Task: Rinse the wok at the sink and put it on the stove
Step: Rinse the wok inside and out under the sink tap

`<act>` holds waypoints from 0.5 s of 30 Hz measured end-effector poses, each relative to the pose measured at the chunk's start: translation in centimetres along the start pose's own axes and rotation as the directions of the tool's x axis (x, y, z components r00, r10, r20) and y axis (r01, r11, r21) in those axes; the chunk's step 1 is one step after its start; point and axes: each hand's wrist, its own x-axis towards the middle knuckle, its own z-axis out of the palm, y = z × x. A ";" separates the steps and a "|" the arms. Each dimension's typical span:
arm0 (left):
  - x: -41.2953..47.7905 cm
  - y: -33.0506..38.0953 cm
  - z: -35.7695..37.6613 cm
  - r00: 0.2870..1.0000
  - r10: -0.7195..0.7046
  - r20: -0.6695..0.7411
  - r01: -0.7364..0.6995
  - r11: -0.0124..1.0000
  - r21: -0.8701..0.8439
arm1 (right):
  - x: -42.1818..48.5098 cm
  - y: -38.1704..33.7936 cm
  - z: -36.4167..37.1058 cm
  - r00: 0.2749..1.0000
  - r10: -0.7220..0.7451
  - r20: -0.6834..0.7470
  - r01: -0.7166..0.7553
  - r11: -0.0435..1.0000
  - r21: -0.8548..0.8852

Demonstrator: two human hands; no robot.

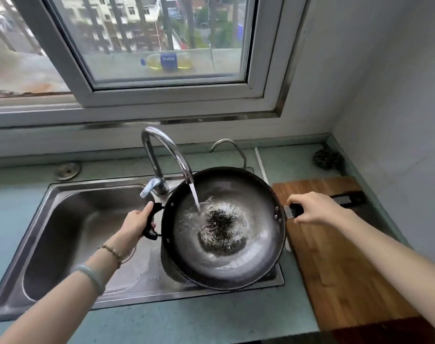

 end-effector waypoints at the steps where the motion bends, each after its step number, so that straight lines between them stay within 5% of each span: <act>1: -0.5 0.4 -1.0 0.999 0.041 -0.035 -0.040 0.998 0.044 | 0.7 -0.4 0.5 1.000 -0.020 -0.005 0.020 0.999 0.027; 8: -3.4 1.8 -7.9 0.954 0.178 -0.243 -0.152 0.981 0.120 | 6.2 -5.4 2.2 0.987 -0.161 0.004 0.160 0.982 0.103; 15: -6.2 2.0 -12.4 0.931 0.121 -0.344 -0.104 0.992 0.066 | 9.7 -10.3 2.7 0.946 -0.322 0.028 0.317 0.942 0.107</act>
